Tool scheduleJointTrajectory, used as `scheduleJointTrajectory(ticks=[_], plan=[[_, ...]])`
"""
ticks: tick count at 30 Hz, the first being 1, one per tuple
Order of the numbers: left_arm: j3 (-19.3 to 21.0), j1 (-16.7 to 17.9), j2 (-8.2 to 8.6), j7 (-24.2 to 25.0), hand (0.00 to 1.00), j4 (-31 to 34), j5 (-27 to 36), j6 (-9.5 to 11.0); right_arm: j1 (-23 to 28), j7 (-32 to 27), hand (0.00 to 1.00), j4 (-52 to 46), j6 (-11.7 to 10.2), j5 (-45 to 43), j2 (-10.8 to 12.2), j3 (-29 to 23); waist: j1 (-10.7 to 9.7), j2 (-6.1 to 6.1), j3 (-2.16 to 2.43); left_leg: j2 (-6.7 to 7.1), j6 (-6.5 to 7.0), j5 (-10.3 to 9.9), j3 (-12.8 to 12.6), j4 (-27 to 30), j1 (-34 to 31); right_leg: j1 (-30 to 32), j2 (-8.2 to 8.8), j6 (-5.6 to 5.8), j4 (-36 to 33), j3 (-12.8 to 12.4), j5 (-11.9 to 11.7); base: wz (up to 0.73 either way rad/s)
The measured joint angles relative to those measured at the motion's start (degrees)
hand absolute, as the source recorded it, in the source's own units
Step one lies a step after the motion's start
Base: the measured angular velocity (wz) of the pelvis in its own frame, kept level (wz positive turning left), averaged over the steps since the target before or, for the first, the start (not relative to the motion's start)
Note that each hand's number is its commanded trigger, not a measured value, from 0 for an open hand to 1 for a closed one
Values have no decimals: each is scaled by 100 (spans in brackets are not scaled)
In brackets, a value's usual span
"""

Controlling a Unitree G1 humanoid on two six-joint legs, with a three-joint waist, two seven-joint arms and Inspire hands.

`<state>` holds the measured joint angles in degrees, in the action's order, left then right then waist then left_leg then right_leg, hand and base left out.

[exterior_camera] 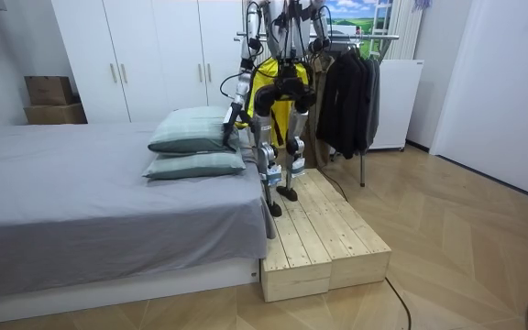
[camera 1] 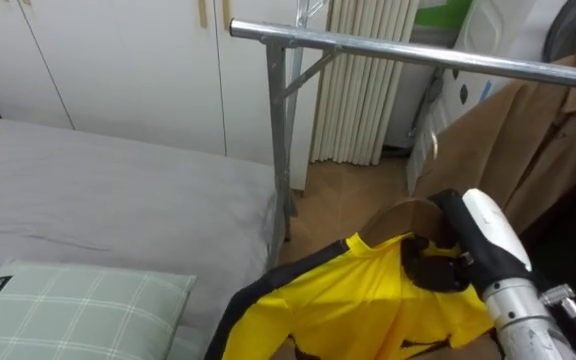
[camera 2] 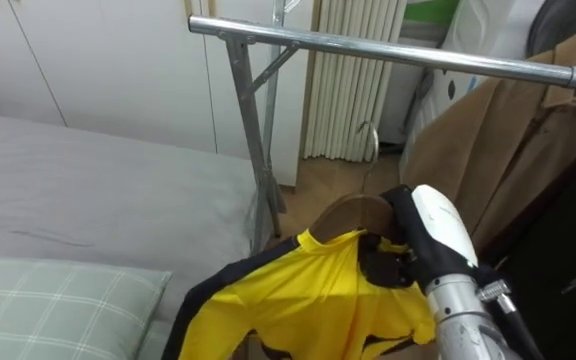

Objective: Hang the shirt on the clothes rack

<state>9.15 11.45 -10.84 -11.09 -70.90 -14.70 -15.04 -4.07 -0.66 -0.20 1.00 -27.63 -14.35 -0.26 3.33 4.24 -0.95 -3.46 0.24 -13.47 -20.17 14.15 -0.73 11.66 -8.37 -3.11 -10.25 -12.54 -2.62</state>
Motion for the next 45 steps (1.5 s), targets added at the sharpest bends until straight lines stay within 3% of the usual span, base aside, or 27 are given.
scheduleJointTrajectory(ticks=[6, 8, 13, 17, 22, 27, 35, 45], plan=[[255, 12, 6, 1, 0, 5, -2, 0, -44, 71, 100, 1, 37, 71, -19, -185, 7, 37, 23, 2, -11, 8, 48, -41, 49, -59, -21, -24, 44, -39, -14, 0], [282, 29, 6, 3, 0, 5, -1, 1, -44, 112, 100, 2, 39, 177, -96, -201, 10, 43, 23, 26, -9, 7, 165, -34, 49, -74, -43, -24, 34, -90, -12, 0], [419, 103, -4, 71, 0, 97, -1, 5, -186, 142, 100, 1, 64, 731, -600, -249, 2, 113, 15, 26, 6, -7, 207, -37, 99, -115, -65, -38, 3, -113, 18, -1], [432, 287, -41, 187, 0, 284, -4, 11, -484, 215, 100, 1, 159, 759, -725, -485, -18, 207, 21, 15, 5, -8, 182, -42, 109, -126, -80, -54, -2, -107, 24, -1], [531, 458, -71, 404, 0, 536, -3, 11, -830, 282, 100, 4, 175, 991, -1053, -628, -50, 207, 22, 17, 5, -5, 186, -43, 133, -137, -80, -59, -18, -78, 26, 0], [508, 460, -86, 403, 0, 544, 7, 11, -908, 357, 100, 515, 239, 1287, -1069, -613, -51, 210, 18, 18, -3, -6, 264, -48, 194, -203, -48, -77, -44, 53, 65, 8], [530, 456, -95, 395, 0, 546, 3, 21, -942, 590, 100, 1174, 278, 1570, -1097, -609, -33, 211, 19, 15, -5, -2, 322, -62, 140, -187, -69, -98, -35, 18, 82, 1], [540, 452, -102, 397, 0, 572, -110, 209, -1106, 973, 100, 1830, 277, 1941, -1207, -536, 174, 214, 17, 19, -11, 7, 385, -61, 138, -172, 7, -126, -41, 195, 88, 4]])
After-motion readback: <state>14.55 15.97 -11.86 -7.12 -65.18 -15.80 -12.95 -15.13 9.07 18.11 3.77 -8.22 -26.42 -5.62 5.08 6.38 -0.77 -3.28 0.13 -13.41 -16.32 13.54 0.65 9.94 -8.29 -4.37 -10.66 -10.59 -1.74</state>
